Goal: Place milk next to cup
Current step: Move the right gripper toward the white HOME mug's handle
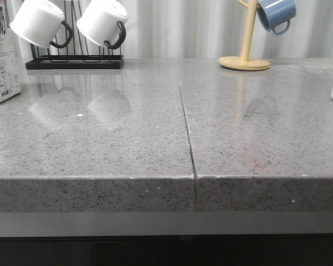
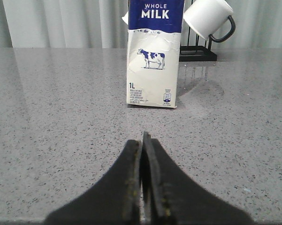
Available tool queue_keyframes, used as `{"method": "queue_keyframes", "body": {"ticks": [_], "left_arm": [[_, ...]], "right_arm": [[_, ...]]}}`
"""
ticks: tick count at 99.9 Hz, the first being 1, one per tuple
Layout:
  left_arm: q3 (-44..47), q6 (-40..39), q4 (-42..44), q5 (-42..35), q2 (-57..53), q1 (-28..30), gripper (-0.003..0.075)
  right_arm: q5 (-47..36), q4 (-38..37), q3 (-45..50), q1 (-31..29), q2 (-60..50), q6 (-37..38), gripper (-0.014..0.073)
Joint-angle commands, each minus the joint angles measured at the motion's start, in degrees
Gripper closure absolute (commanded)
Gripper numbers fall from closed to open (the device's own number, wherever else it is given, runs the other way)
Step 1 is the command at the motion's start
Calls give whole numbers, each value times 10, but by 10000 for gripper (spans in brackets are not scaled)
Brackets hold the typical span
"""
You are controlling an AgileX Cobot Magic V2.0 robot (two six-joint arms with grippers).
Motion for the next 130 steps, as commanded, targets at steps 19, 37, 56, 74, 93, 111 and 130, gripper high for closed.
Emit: {"method": "queue_keyframes", "body": {"ticks": [19,37,56,74,93,111,130], "left_arm": [[26,0,-5,-43,-18,-4,741],[26,0,-5,-43,-18,-4,741],[26,0,-5,-43,-18,-4,741],[26,0,-5,-43,-18,-4,741],[26,0,-5,-43,-18,-4,741],[26,0,-5,-43,-18,-4,741],[26,0,-5,-43,-18,-4,741]], "right_arm": [[-42,-3,-6,-1,-10,-2,660],[-43,-3,-6,-1,-10,-2,660],[-42,-3,-6,-1,-10,-2,660],[-26,-3,-22,-1,-10,-2,660],[71,-3,-84,-1,-4,-2,660],[139,-3,-150,-1,53,-2,660],[121,-4,-173,-1,139,-2,658]]}}
